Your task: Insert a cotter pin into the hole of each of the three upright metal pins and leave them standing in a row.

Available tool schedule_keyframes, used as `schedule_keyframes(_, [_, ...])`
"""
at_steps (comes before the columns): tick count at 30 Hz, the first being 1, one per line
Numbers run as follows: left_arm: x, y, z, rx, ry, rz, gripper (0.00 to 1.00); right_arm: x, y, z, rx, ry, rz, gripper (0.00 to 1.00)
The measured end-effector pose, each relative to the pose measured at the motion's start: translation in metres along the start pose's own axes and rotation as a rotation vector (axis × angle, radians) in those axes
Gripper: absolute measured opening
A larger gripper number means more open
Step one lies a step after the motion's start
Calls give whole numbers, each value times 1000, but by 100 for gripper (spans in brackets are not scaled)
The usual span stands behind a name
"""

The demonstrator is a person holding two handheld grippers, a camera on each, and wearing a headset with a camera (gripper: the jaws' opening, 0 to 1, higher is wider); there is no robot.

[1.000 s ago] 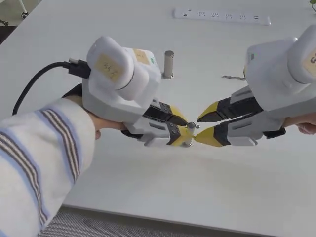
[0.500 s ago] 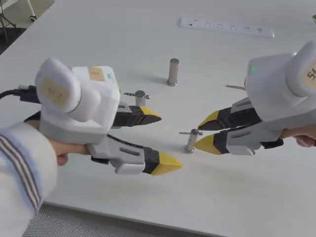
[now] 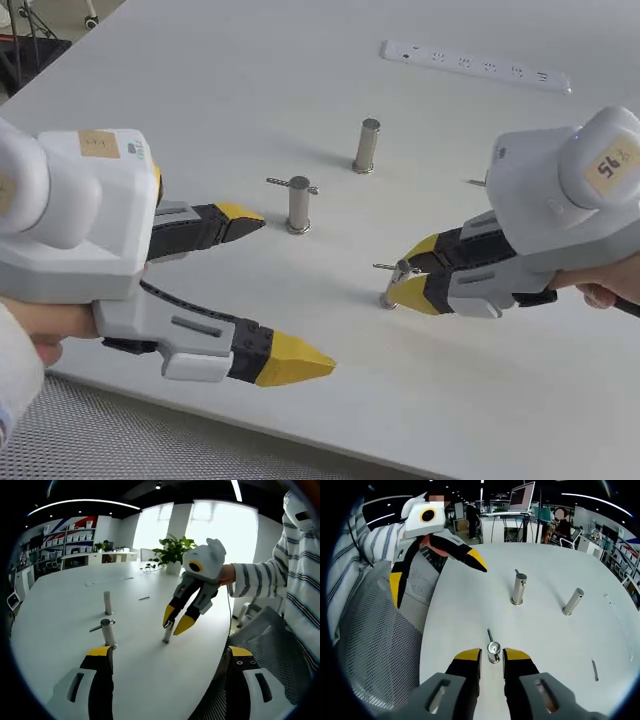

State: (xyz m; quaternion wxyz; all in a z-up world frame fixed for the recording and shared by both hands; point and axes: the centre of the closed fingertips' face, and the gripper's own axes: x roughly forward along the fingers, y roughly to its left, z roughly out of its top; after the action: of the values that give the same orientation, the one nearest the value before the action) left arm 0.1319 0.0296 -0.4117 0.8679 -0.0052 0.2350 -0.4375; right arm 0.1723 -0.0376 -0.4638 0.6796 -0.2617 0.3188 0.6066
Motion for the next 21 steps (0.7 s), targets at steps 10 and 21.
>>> schedule_keyframes(10, [-6, 4, -14, -52, 7, 25, 99, 8, -5, -6, -9, 35, 7, 9])
schedule_keyframes(21, [-7, 8, -24, -48, 40, 36, 99, 15, -2, -8, -49, 61, 27, 7])
